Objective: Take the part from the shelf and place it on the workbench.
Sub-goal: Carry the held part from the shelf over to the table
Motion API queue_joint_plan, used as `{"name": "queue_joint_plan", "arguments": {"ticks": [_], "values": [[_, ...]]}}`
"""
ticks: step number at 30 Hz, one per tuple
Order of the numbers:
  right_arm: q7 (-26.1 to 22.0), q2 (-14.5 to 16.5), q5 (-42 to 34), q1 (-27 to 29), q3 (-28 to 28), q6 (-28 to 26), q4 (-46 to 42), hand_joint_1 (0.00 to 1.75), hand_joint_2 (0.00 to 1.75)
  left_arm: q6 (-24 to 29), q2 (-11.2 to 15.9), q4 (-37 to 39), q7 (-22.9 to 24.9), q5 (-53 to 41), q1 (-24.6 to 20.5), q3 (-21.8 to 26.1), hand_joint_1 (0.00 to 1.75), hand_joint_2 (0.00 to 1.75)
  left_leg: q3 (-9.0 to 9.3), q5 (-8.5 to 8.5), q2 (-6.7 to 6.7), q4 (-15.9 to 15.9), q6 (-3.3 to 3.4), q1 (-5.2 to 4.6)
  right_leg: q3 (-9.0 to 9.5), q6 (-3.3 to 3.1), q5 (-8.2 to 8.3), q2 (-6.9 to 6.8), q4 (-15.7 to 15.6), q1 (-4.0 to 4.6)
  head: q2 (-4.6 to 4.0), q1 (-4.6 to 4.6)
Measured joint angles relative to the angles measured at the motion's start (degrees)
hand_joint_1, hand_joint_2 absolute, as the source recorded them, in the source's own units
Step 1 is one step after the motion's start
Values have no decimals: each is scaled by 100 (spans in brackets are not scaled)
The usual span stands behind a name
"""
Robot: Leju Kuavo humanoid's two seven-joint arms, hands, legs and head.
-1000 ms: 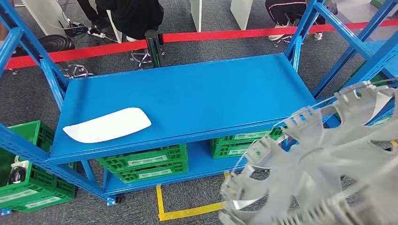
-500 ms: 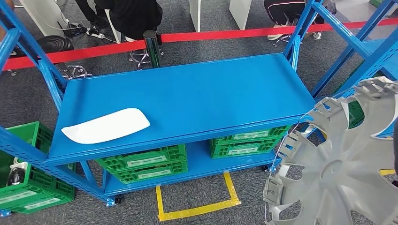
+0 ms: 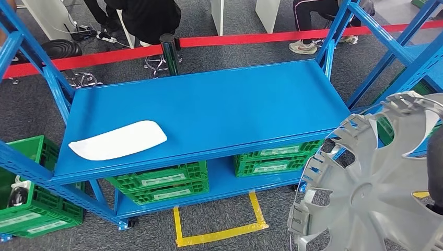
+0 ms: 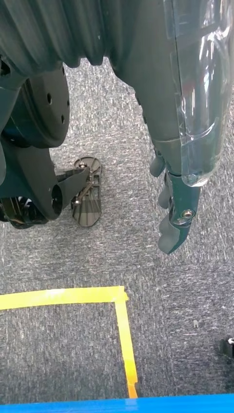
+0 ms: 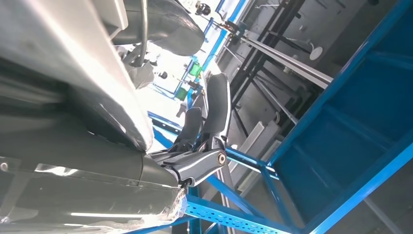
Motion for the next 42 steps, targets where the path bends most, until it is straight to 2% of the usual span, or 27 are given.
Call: {"name": "queue_joint_plan", "arguments": {"ticks": [15,20,24,28,30,32,33,34,36,37,38,39,40,41,42], "values": [[-8,119,-47,34,37,0,-2,175,175,-97,9,-1,51,-27,0,4,0,175,0,0,-19,0,0,0,1,-1,-1,0,0,0,0,0],[-262,225,-131,120,54,0,-2,175,175,-93,9,-1,70,-91,0,4,0,175,0,0,-29,0,0,0,2,-2,-3,-1,0,0,0,0],[-442,386,-124,255,85,0,-2,175,175,-104,8,-1,15,-45,0,5,0,175,0,0,-39,0,0,1,3,0,-5,-3,0,0,0,0],[-737,681,-229,540,135,0,-1,175,175,-248,9,-1,-200,106,1,38,0,175,0,0,-55,0,0,1,9,0,-13,-16,0,1,0,1],[-1006,862,-531,681,148,0,2,175,175,-287,25,-1,-233,100,0,48,0,175,0,6,-64,15,13,-15,18,30,17,-18,-30,-14,0,-2],[-1306,1047,-966,814,138,-1,6,175,175,-247,48,-1,-205,34,-4,48,0,175,36,64,-61,-64,64,-8,35,73,23,-19,-63,-25,0,-13],[-1454,1129,-1170,868,130,-1,10,175,175,-195,57,-1,-162,-9,-9,48,0,175,58,102,-51,-132,94,7,13,83,-53,-23,0,-23,0,-8],[-1582,1200,-1336,908,121,-2,14,175,175,-129,63,-1,-97,-52,-14,48,0,175,72,136,-36,-190,117,22,-61,91,-200,-28,186,-24,0,8],[-1734,1310,-1544,946,103,-2,20,175,175,15,83,1,77,-127,-16,48,0,175,60,161,-5,-216,131,31,-363,114,-617,-33,906,-34,0,51],[-1752,1350,-1588,947,98,-2,22,175,175,72,97,2,180,-173,-14,47,0,175,47,165,8,-210,127,32,-527,131,-773,-33,1294,-45,0,64],[-1737,1383,-1604,932,97,-2,27,175,175,113,110,3,288,-235,-12,46,0,175,36,169,19,-203,119,35,-629,147,-821,-34,1539,-59,0,67],[-1710,1410,-1607,895,99,-1,34,175,175,140,119,3,398,-316,-11,44,0,175,26,172,27,-191,105,42,-637,163,-741,-38,1570,-77,0,66],[-1684,1434,-1612,834,104,-1,42,175,175,156,117,1,493,-416,-12,39,0,175,18,171,33,-173,81,56,-527,183,-540,-44,1343,-99,0,67],[-1671,1460,-1635,761,111,0,48,175,175,166,111,-1,562,-518,-14,33,0,175,9,164,36,-145,50,72,-348,209,-302,-54,963,-126,0,70],[-1688,1492,-1685,681,119,0,54,175,175,176,104,-3,601,-623,-19,25,0,175,-12,154,39,-108,6,78,-155,230,-134,-54,576,-132,0,79]]}}
